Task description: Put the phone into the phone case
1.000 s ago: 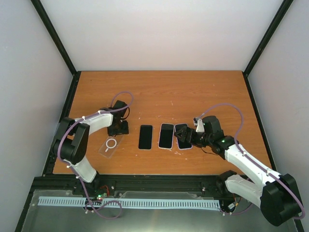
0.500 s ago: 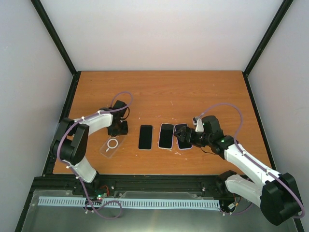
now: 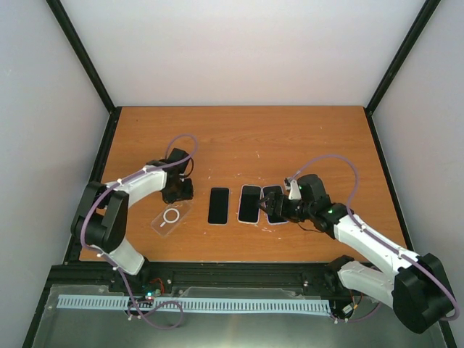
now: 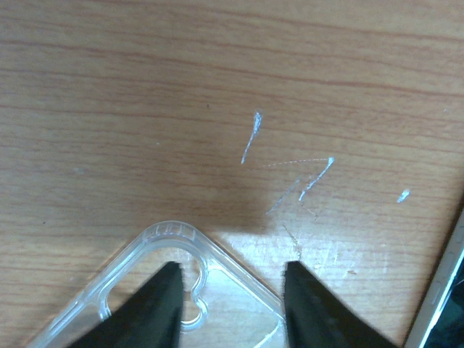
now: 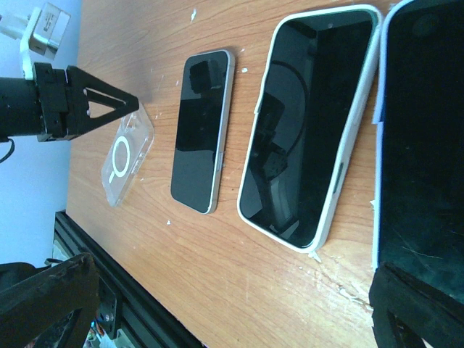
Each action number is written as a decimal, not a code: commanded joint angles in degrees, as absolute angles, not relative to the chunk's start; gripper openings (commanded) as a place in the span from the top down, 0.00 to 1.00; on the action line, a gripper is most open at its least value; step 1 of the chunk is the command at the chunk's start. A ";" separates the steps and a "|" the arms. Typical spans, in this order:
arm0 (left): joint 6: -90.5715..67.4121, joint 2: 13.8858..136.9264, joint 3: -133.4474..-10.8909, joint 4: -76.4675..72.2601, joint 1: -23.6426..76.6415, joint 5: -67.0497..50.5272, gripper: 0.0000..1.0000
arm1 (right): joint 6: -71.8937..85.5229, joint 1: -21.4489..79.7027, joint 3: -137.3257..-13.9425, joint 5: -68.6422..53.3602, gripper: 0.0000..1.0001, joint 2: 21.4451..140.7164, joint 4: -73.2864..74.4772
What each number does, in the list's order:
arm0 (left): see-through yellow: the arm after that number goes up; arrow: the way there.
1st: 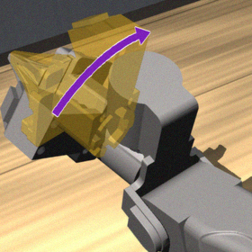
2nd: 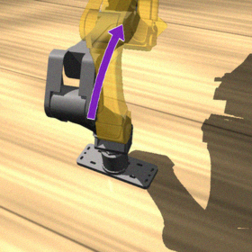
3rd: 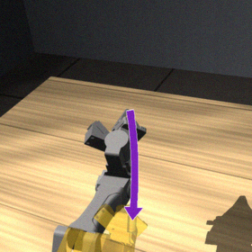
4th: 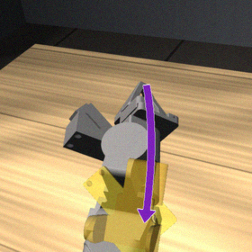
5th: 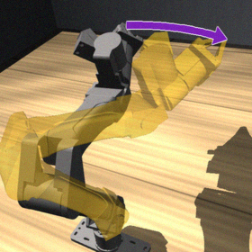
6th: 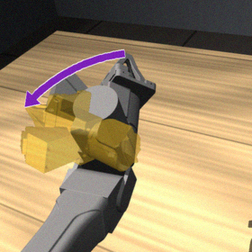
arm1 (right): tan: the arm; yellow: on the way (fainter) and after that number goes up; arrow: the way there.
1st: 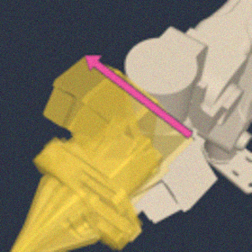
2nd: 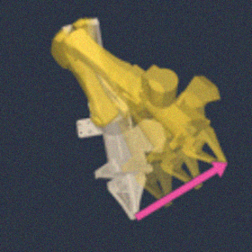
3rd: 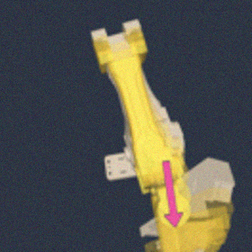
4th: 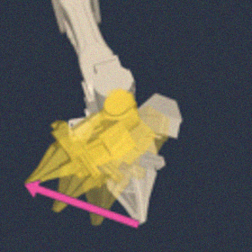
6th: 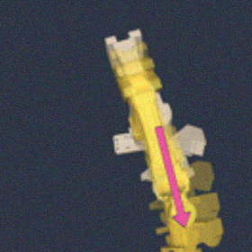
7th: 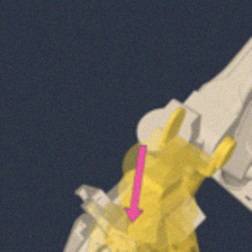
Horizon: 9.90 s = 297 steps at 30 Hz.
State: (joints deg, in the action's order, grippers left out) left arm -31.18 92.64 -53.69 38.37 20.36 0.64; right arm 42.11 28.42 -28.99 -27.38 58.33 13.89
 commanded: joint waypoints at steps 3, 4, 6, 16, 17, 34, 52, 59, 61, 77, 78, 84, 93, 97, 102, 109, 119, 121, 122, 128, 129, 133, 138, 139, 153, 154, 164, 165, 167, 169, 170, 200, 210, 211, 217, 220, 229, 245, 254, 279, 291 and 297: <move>-33.02 87.62 -54.81 42.52 20.13 -1.61 0.42 | 42.96 30.87 -31.04 -25.46 0.00 59.23 12.75; -33.35 86.77 -54.14 42.94 20.25 -2.45 0.36 | 43.02 31.05 -30.96 -25.22 0.00 59.24 12.60; -34.65 84.77 -52.58 43.70 20.52 -3.70 0.29 | 43.02 31.19 -30.81 -25.18 0.00 59.54 12.12; -39.88 81.96 -45.84 41.54 24.10 -10.29 0.17 | 42.50 31.29 -32.00 -25.18 0.00 61.09 11.69; -40.61 82.45 -45.74 41.06 24.82 -10.39 0.17 | 42.53 31.29 -31.99 -25.14 0.00 61.08 11.76; -37.12 98.09 -58.39 33.31 25.31 -3.40 0.13 | 42.15 31.28 -31.44 -24.98 0.00 59.98 13.00; -41.56 85.95 -51.41 41.74 14.73 5.95 0.00 | 42.01 31.29 -30.89 -24.76 0.00 59.72 13.18; -41.92 86.77 -47.63 40.63 14.39 1.14 0.01 | 42.37 31.29 -30.71 -24.87 0.00 59.04 13.22; -42.06 85.31 -46.34 40.00 14.41 -0.12 0.01 | 42.45 31.29 -30.55 -24.46 0.00 58.66 13.44; -49.55 82.70 -42.55 36.90 26.79 -9.14 0.01 | 43.42 31.37 -30.16 -24.37 0.00 59.32 12.57; -49.62 83.21 -43.07 37.04 27.86 -8.48 0.01 | 43.46 31.38 -30.15 -24.34 0.00 59.33 12.54; -49.13 89.61 -47.70 40.72 30.93 -0.21 0.04 | 43.48 31.42 -30.51 -24.43 0.00 59.48 13.02; -46.97 96.23 -51.44 41.16 31.04 5.94 0.08 | 43.33 31.71 -30.81 -23.81 0.00 59.01 13.76; -46.29 98.24 -53.08 41.30 31.05 6.87 0.10 | 43.42 31.76 -30.65 -23.94 0.00 59.54 13.38; -46.32 97.89 -53.23 41.76 31.08 7.10 0.16 | 43.62 32.41 -30.60 -24.20 0.00 59.60 12.45; -45.37 92.16 -52.45 39.84 30.96 2.81 0.31 | 46.09 38.23 -31.07 -24.67 0.05 62.97 6.80; -42.87 76.62 -47.83 29.37 24.60 -19.30 0.37 | 48.97 47.16 -33.23 -24.34 0.22 67.85 -4.87; -44.10 73.52 -46.63 25.77 24.24 -24.31 0.37 | 50.23 47.91 -33.37 -24.69 0.26 68.68 -8.10; -44.61 72.32 -46.14 24.28 24.19 -26.56 0.37 | 50.93 48.19 -33.40 -25.07 0.28 69.30 -10.11; -48.13 67.41 -43.09 16.97 24.17 -34.75 0.37 | 55.09 49.82 -34.40 -27.66 0.45 73.08 -19.60; -48.56 67.19 -42.40 15.95 24.17 -35.89 0.37 | 55.25 50.22 -34.82 -27.40 0.48 73.43 -20.01; -49.25 66.66 -40.52 14.04 24.17 -38.04 0.37 | 55.62 51.54 -36.65 -27.39 0.56 75.39 -20.45; -50.35 65.19 -38.01 11.69 24.17 -39.48 0.37 | 56.32 52.64 -37.51 -26.08 0.65 77.18 -20.58; -50.65 64.89 -37.49 11.03 24.17 -39.95 0.37 | 56.31 52.91 -37.79 -25.83 0.68 77.53 -20.23; -49.26 59.99 -43.98 26.90 24.17 -23.58 0.01 | 56.55 56.65 -43.15 -22.61 0.97 83.10 -15.57; -48.94 59.60 -45.45 30.99 24.17 -18.45 0.01 | 56.39 57.19 -44.01 -22.33 0.97 84.31 -14.79; -46.44 59.75 -48.54 39.22 22.23 -6.30 0.01 | 59.15 61.21 -59.06 -12.97 0.97 97.88 3.50; -46.19 60.28 -48.04 39.34 21.30 -6.45 0.01 | 59.34 61.64 -60.39 -11.73 0.97 99.26 5.61; -45.97 60.68 -47.01 39.14 20.32 -5.38 0.03 | 59.67 62.41 -63.25 -9.66 0.97 101.85 8.90; -45.55 60.01 -45.86 38.54 19.43 -5.16 0.08 | 59.74 63.30 -66.29 -7.33 0.97 104.50 12.47; -45.20 59.52 -45.21 37.80 19.02 -6.03 0.10 | 59.70 63.79 -67.74 -6.41 0.97 105.52 13.91; -45.78 64.77 -30.92 22.91 18.44 -12.72 0.58 | 55.09 64.95 -68.75 7.61 0.38 102.07 21.30; -46.03 65.87 -29.95 21.69 18.46 -11.36 0.64 | 55.60 64.16 -73.90 17.84 0.07 106.30 30.23; -46.12 65.99 -29.83 21.52 18.46 -11.52 0.64 | 55.88 63.94 -74.51 18.47 0.05 107.03 31.07; -46.78 65.96 -28.68 19.80 18.46 -13.30 0.65 | 56.95 62.46 -75.39 19.40 0.00 109.78 30.13; -47.35 66.49 -28.11 19.09 18.46 -13.90 0.65 | 56.93 61.40 -76.70 19.34 0.00 111.48 30.42; -50.13 69.07 -26.98 18.01 18.45 -10.70 0.51 | 55.97 60.30 -81.09 20.18 0.03 116.58 31.94; -51.55 69.18 -25.95 16.99 18.32 -9.58 0.45 | 56.12 60.18 -86.63 23.66 0.09 123.88 37.90; -51.43 70.49 -24.72 14.03 18.32 -13.43 0.46 | 54.59 59.24 -84.68 22.78 0.15 123.94 37.04; -50.30 68.75 -23.50 5.89 9.52 -32.06 0.32 | 49.44 56.47 -67.72 6.30 0.38 108.96 15.61; -49.43 64.98 -22.19 8.79 4.73 -33.49 0.20 | 56.47 58.32 -67.03 0.72 0.40 107.57 7.50; -49.69 65.07 -20.80 7.74 4.21 -34.96 0.21 | 59.68 59.68 -68.20 1.29 0.40 108.53 3.98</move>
State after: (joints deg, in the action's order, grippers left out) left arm -50.26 65.34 -21.32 7.73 4.89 -33.32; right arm 56.27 58.85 -67.02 1.28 109.82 9.08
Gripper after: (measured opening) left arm 0.791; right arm 0.738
